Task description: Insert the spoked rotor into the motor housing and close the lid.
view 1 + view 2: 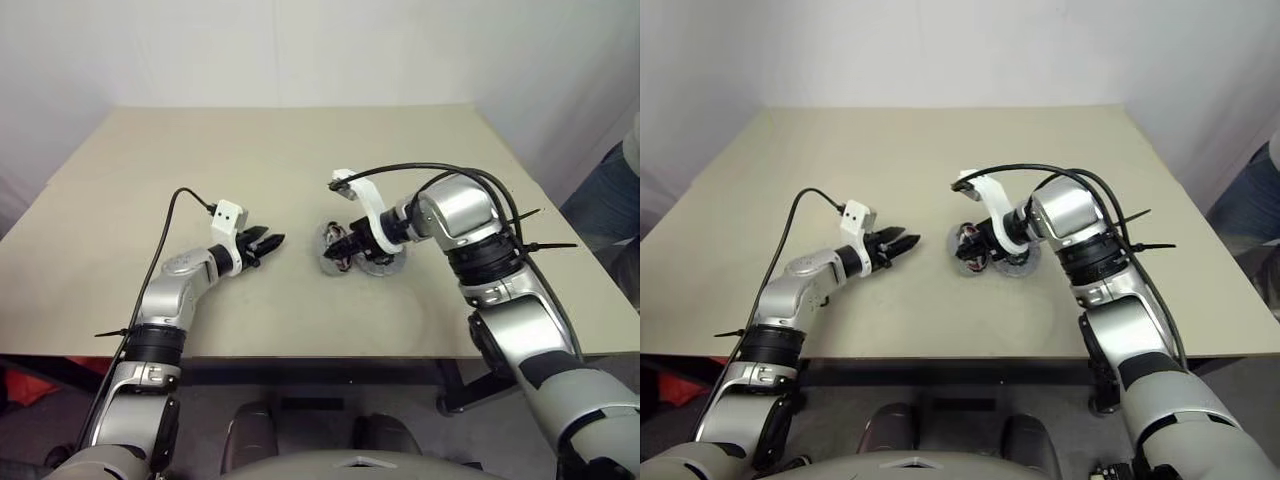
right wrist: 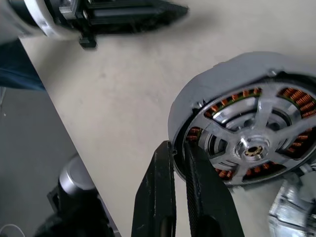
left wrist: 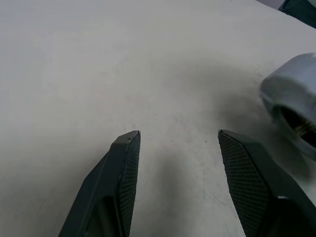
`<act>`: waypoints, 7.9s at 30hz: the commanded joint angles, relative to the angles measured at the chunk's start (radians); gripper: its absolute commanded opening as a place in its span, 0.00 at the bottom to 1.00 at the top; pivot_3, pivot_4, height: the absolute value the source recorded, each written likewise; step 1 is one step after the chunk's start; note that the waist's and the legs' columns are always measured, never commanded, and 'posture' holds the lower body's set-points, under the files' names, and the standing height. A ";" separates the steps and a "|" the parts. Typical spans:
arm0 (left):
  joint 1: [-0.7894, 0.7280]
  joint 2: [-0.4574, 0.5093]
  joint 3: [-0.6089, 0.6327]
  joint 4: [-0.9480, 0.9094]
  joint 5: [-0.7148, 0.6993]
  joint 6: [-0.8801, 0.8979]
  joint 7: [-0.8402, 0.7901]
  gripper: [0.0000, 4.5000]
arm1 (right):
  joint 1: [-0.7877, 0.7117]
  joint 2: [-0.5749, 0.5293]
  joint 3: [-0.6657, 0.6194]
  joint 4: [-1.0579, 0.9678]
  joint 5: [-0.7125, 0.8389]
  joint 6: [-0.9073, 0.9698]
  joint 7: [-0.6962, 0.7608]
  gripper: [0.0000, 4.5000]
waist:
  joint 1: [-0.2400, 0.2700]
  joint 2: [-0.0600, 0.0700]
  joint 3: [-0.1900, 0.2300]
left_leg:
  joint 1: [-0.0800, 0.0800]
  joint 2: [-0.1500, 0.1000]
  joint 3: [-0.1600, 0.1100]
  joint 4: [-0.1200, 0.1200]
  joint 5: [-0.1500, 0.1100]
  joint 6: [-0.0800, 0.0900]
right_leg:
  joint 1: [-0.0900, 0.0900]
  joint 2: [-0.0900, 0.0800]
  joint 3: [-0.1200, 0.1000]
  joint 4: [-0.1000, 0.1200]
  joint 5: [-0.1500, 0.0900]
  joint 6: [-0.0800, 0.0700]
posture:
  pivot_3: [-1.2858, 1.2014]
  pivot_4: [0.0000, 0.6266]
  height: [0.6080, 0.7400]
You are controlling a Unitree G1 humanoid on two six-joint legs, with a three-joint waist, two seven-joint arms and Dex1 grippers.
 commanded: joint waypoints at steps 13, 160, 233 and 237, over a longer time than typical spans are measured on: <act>0.003 0.017 0.025 -0.065 -0.028 0.005 0.024 0.59 | -0.076 0.076 -0.072 0.088 0.089 -0.086 -0.157 0.68 | 0.001 0.000 0.000 | 0.000 0.000 -0.001 0.000 0.001 -0.002 | 0.000 0.000 0.000 0.002 0.000 0.000 | 0.52 0.00 1.00; -0.232 0.050 -0.032 0.079 -0.081 0.136 -0.150 0.59 | 0.478 0.028 0.027 0.251 -0.139 -1.262 -0.097 0.71 | 0.018 -0.006 -0.011 | 0.016 -0.001 -0.003 -0.004 0.000 0.000 | 0.016 0.000 0.000 0.000 -0.002 -0.002 | 0.52 0.00 1.00; -0.125 0.012 -0.188 -0.040 -0.075 0.498 -0.066 0.00 | 0.288 0.223 -0.671 0.123 0.303 0.098 -0.492 0.99 | 0.002 -0.001 -0.019 | 0.033 -0.010 -0.001 -0.033 0.001 -0.003 | 0.022 -0.002 0.003 -0.014 -0.012 0.011 | 0.52 0.00 1.00; -0.099 0.036 -0.173 -0.071 -0.077 0.504 -0.056 0.00 | 0.268 0.295 -0.709 0.130 0.294 0.088 -0.538 0.99 | -0.013 -0.001 -0.019 | 0.033 -0.010 -0.001 -0.034 0.001 -0.003 | 0.021 -0.001 0.003 -0.014 -0.012 0.011 | 0.52 0.00 1.00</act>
